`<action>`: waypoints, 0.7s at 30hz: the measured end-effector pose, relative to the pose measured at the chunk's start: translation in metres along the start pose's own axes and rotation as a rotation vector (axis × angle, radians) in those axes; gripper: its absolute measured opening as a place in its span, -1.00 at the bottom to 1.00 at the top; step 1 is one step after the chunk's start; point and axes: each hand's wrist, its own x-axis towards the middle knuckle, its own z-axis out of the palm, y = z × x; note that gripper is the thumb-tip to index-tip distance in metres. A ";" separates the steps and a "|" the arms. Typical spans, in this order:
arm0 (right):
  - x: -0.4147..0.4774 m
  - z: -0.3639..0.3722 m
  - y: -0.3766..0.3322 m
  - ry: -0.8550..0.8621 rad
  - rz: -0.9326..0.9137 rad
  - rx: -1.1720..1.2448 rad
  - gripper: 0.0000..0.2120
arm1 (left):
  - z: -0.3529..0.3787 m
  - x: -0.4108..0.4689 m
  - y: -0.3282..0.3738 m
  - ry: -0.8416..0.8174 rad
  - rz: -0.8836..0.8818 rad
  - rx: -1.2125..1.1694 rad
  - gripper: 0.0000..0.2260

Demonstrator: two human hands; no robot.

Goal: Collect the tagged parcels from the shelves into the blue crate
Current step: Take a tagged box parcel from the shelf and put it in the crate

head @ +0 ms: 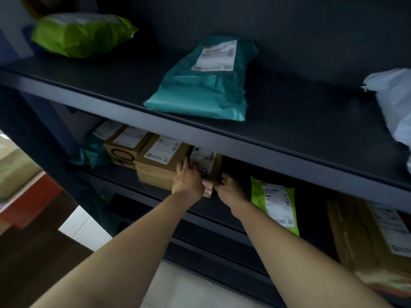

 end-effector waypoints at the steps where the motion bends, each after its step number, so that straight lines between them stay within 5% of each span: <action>1: 0.000 0.004 -0.003 -0.002 0.011 0.023 -0.53 | 0.003 0.001 -0.002 -0.020 0.028 0.014 -0.43; 7: -0.005 0.008 -0.008 0.039 0.053 0.128 -0.54 | 0.014 0.003 -0.008 -0.103 0.036 0.033 -0.40; 11: -0.007 0.008 -0.005 0.122 0.099 0.251 -0.59 | 0.018 0.004 -0.005 -0.053 0.032 -0.126 -0.64; 14: -0.009 0.008 0.008 0.228 0.132 0.270 -0.63 | 0.022 0.007 -0.014 0.055 0.018 -0.290 -0.73; 21: -0.033 0.003 0.032 0.312 0.199 0.420 -0.63 | 0.027 -0.012 -0.018 -0.097 -0.100 -0.783 -0.70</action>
